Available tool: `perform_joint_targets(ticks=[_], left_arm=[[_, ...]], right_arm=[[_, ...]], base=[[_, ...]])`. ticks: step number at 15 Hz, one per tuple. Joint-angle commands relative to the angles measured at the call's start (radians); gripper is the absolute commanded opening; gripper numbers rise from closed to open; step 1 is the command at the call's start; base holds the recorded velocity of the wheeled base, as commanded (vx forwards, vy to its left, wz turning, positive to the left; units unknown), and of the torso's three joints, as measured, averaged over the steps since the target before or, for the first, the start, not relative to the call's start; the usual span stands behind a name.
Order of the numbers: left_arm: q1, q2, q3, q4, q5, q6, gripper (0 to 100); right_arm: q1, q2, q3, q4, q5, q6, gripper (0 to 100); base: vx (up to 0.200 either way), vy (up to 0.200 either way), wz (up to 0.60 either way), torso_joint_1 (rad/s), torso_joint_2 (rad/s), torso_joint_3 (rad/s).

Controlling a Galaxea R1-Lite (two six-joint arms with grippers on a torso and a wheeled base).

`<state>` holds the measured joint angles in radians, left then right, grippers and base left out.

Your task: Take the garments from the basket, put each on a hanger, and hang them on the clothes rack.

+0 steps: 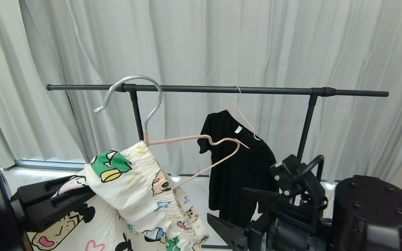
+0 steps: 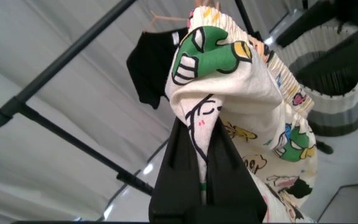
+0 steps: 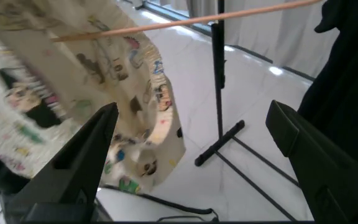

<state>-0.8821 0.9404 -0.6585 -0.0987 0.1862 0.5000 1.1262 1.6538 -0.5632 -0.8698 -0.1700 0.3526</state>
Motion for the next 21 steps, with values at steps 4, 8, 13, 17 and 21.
perform_joint_targets(ticks=[4, 8, 13, 17, 21], left_arm=[[-0.024, 0.0, -0.02, 0.001, -0.001, 0.0, 0], [-0.031, 0.008, -0.056, 0.001, -0.001, 0.0, 0], [-0.038, 0.001, -0.09, -0.001, -0.001, 0.0, 0], [-0.038, -0.002, -0.101, -0.001, -0.001, 0.0, 0], [-0.037, -0.009, -0.058, -0.001, 0.001, 0.002, 0]], right_arm=[[0.05, 0.158, -0.066, -0.035, 0.001, 0.002, 100], [0.058, 0.19, -0.063, -0.035, 0.0, 0.002, 100], [0.017, 0.202, -0.024, -0.035, -0.006, -0.001, 100], [-0.037, 0.196, 0.017, -0.035, -0.034, -0.01, 100], [-0.189, 0.19, 0.031, -0.035, -0.083, -0.119, 100]], base=[[0.0, 0.0, 0.0, 0.0, 0.0, 0.0], [0.0, 0.0, 0.0, 0.0, 0.0, 0.0], [0.0, 0.0, 0.0, 0.0, 0.0, 0.0], [0.0, 0.0, 0.0, 0.0, 0.0, 0.0], [0.0, 0.0, 0.0, 0.0, 0.0, 0.0]])
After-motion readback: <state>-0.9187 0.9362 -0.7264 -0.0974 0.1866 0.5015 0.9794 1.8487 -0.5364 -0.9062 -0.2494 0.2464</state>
